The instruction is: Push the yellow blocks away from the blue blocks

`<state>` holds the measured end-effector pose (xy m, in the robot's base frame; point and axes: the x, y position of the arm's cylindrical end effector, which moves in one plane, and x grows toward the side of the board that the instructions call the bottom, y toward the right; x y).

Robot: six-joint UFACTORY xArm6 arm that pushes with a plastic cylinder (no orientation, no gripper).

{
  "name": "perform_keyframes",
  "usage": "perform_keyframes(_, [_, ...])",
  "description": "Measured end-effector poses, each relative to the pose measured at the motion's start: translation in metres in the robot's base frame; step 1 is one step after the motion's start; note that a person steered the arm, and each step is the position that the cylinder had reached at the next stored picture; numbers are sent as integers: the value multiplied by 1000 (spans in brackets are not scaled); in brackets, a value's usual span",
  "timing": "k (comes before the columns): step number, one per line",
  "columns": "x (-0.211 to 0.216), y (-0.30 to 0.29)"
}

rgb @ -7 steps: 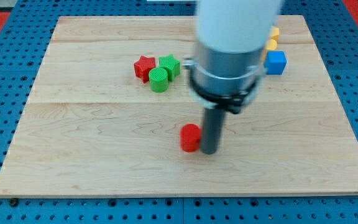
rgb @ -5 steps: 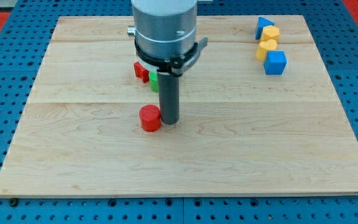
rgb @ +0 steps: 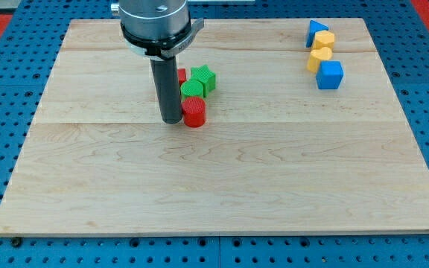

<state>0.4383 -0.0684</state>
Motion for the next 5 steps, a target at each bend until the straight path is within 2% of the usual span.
perform_keyframes(1, [16,-17])
perform_keyframes(2, [83,8])
perform_keyframes(3, [54,128])
perform_keyframes(4, [-7,254])
perform_keyframes(5, [-63,268])
